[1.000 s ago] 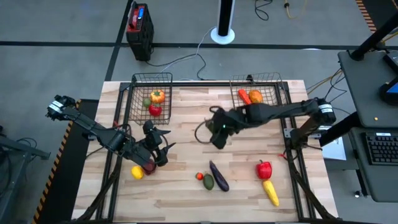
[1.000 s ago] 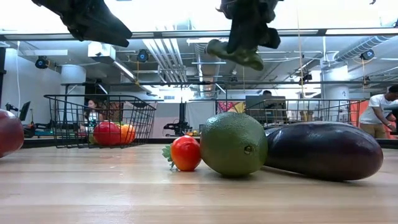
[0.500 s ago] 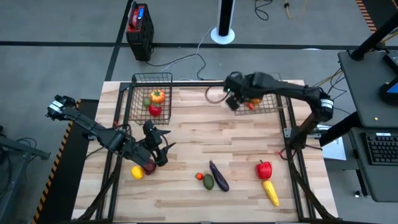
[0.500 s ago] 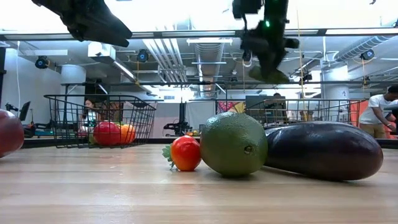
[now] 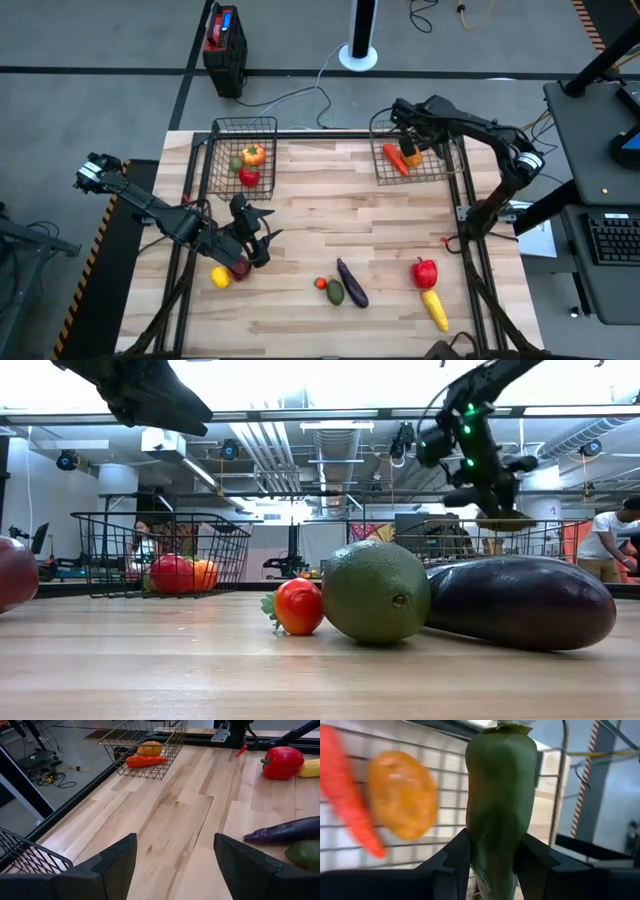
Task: Sort produce into baskets
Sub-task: Put the green chili pepper into the right wire basket
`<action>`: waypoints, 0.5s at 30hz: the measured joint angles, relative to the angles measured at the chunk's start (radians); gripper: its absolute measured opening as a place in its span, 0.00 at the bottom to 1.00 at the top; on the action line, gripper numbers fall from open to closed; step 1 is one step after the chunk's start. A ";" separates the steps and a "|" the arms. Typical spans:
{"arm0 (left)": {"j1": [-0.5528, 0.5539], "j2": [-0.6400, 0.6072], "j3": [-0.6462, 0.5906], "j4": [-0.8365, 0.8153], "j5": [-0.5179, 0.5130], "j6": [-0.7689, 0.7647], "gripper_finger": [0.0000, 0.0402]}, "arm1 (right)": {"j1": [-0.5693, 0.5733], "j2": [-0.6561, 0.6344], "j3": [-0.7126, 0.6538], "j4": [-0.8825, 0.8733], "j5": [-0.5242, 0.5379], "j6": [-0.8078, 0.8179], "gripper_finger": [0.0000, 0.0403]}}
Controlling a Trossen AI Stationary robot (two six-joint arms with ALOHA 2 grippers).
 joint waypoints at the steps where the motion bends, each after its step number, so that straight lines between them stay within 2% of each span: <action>1: 0.000 0.000 0.000 0.000 0.000 0.000 0.61 | -0.013 0.000 -0.014 0.006 0.009 0.000 0.29; 9: 0.000 0.000 0.000 0.000 0.000 -0.003 0.61 | -0.056 0.000 -0.049 0.027 0.098 -0.011 0.29; 15: 0.000 0.000 0.000 0.000 0.000 -0.004 0.61 | -0.057 0.000 -0.071 0.074 0.103 -0.017 0.30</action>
